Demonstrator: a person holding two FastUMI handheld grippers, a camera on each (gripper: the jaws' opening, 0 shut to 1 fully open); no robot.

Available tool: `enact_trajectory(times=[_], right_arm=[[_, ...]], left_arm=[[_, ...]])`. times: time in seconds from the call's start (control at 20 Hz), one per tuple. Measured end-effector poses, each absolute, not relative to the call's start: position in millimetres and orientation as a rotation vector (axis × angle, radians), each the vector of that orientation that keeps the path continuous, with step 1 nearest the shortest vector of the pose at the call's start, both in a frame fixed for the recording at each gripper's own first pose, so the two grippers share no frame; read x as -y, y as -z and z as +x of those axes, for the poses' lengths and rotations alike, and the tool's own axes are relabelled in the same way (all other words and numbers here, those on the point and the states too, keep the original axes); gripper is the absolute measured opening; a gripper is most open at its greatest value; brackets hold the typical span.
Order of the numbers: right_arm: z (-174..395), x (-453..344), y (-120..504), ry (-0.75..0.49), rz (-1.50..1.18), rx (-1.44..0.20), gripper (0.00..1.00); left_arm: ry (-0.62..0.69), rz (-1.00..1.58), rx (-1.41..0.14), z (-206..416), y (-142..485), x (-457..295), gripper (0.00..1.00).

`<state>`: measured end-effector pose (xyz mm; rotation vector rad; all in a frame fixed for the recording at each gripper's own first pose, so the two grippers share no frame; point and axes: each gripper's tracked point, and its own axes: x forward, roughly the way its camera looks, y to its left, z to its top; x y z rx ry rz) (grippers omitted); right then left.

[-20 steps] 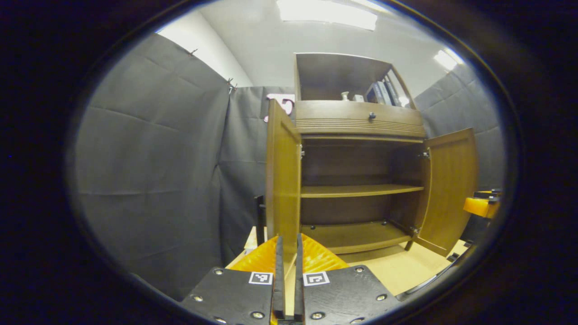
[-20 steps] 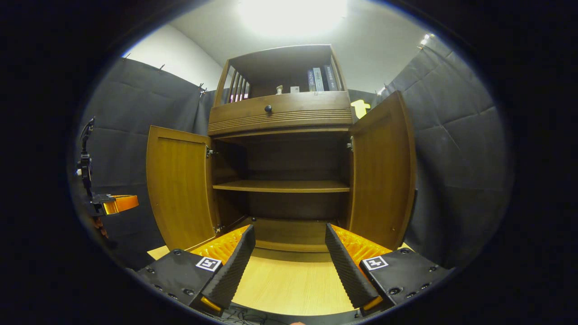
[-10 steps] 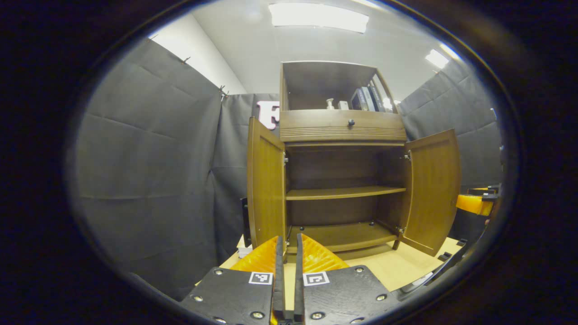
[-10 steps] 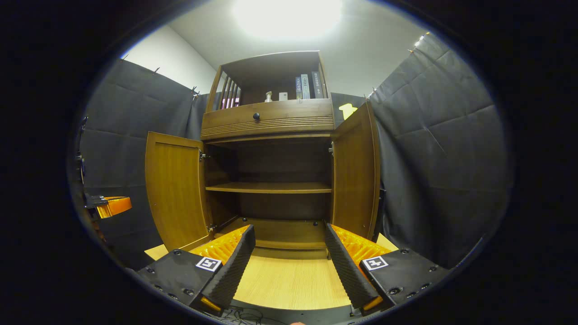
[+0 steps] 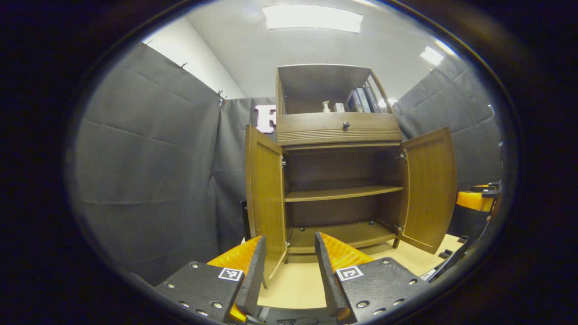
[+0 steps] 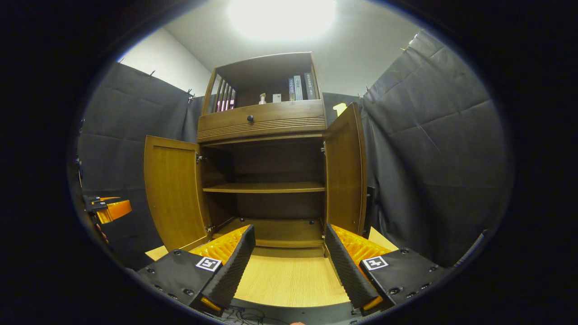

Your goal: Open the right door of the double-door shoe cabinet with the right hand, and open the left door with the left hand.

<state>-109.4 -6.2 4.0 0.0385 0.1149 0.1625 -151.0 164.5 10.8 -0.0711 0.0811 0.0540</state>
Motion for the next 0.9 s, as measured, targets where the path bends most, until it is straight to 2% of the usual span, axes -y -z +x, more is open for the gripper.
enact_trajectory(times=[0.05, 0.1, 0.15, 0.2, 0.25, 0.3, 0.35, 0.4, 0.55, 0.7, 0.75, 0.8, 0.9], right_arm=[[-109.4, 6.7, -5.5, -0.161, 0.037, -0.114, 0.93], [-109.0, 7.0, -6.4, -0.16, 0.037, -0.113, 0.97], [-109.8, 8.6, -8.1, -0.158, 0.036, -0.111, 0.93], [-110.9, 9.6, -8.5, -0.156, 0.036, -0.111, 0.93], [-111.9, 10.5, -9.2, -0.154, 0.036, -0.109, 0.98], [-112.4, 11.6, -9.3, -0.151, 0.036, -0.108, 0.93], [-112.9, 12.6, -9.7, -0.148, 0.035, -0.107, 0.93], [-113.3, 13.5, -10.5, -0.145, 0.035, -0.107, 0.98], [-114.0, 15.5, -11.1, -0.139, 0.036, -0.106, 0.93], [-115.1, 16.1, -12.8, -0.137, 0.035, -0.105, 0.93], [-115.9, 16.9, -13.2, -0.135, 0.034, -0.103, 0.97], [-115.5, 17.0, -13.6, -0.135, 0.035, -0.103, 0.93], [-115.3, 17.5, -14.3, -0.135, 0.035, -0.102, 0.93]], left_arm=[[-0.054, -0.074, -0.078, -151.8, -11.8, -164.0, 0.73], [-0.056, -0.076, -0.072, -153.1, -13.2, -163.9, 0.77], [-0.063, -0.077, -0.067, -154.4, -15.3, -165.5, 0.81], [-0.067, -0.077, -0.063, -154.3, -15.3, -166.7, 0.85], [-0.068, -0.079, -0.061, -154.4, -16.1, -166.6, 0.89], [-0.069, -0.08, -0.059, -155.6, -16.3, -167.1, 0.93], [-0.069, -0.081, -0.059, -156.5, -17.3, -166.4, 0.93], [-0.07, -0.08, -0.06, -156.8, -16.8, -166.4, 0.94], [-0.066, -0.08, -0.061, -157.8, -16.1, -164.8, 0.95], [-0.07, -0.079, -0.063, -157.8, -15.7, -165.7, 0.96], [-0.071, -0.079, -0.062, -157.6, -16.4, -166.0, 0.96], [-0.071, -0.078, -0.059, -158.4, -16.5, -166.0, 0.96], [-0.071, -0.076, -0.059, -158.9, -17.5, -166.3, 0.94]])
